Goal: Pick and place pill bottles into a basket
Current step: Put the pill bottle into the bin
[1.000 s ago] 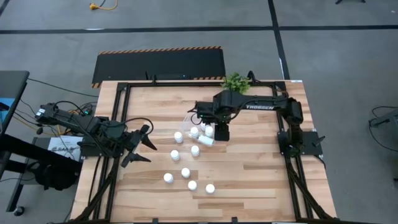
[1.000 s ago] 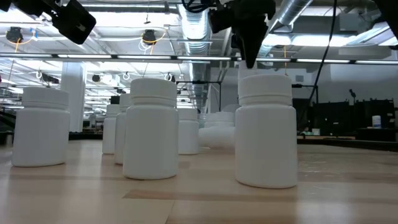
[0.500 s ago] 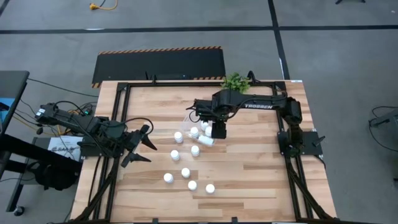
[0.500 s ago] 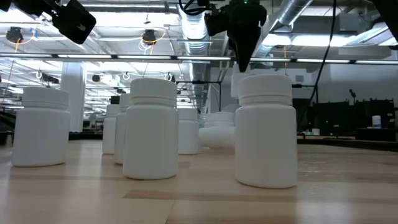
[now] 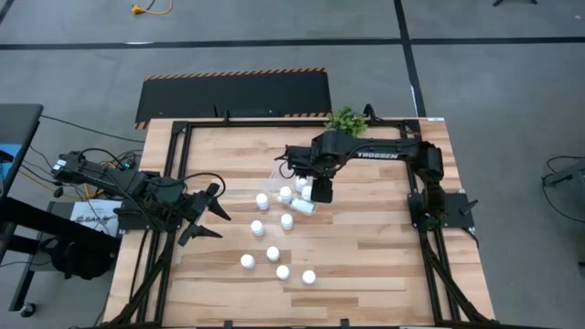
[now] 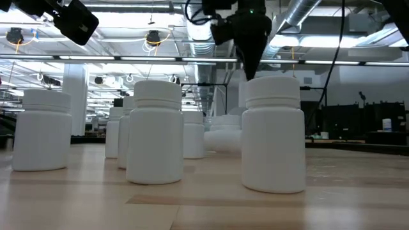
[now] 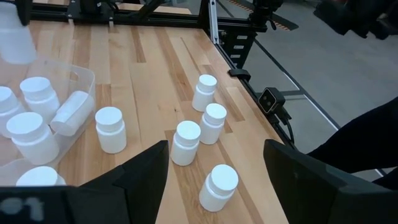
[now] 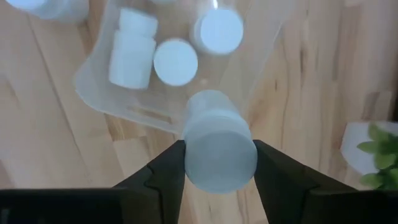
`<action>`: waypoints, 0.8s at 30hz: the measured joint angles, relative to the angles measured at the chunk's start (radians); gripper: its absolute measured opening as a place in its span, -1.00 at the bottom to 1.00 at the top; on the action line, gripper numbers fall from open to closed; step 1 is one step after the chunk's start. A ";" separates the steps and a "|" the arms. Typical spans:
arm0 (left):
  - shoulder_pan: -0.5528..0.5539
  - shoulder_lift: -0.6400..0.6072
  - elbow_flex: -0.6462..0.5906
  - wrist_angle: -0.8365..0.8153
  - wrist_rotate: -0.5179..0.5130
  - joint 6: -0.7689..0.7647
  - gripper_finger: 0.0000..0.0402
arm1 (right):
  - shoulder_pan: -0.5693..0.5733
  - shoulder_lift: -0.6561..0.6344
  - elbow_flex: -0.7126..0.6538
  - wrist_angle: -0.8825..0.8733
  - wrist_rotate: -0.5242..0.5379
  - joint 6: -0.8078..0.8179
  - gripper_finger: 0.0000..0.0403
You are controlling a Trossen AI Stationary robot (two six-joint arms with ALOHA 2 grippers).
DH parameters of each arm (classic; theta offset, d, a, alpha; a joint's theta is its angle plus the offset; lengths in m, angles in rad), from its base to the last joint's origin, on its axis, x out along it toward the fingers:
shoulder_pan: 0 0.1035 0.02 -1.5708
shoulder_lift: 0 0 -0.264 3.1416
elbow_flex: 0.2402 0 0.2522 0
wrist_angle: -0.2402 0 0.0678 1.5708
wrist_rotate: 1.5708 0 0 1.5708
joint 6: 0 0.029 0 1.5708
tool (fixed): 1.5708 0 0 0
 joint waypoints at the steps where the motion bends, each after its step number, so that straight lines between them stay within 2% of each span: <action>1: 0.000 0.000 0.000 0.000 0.000 -0.001 0.25 | 0.003 0.000 -0.016 0.001 -0.003 0.002 -0.22; 7: 0.000 0.000 0.000 0.000 0.000 -0.004 0.25 | 0.033 0.000 -0.076 0.063 -0.011 0.002 -0.24; 17: 0.000 0.000 0.000 0.003 -0.011 -0.004 0.25 | 0.024 0.000 -0.080 0.085 -0.006 -0.008 -0.24; 24: 0.000 0.000 0.000 0.003 -0.011 -0.006 0.25 | 0.003 0.000 -0.080 0.092 -0.010 -0.024 -0.13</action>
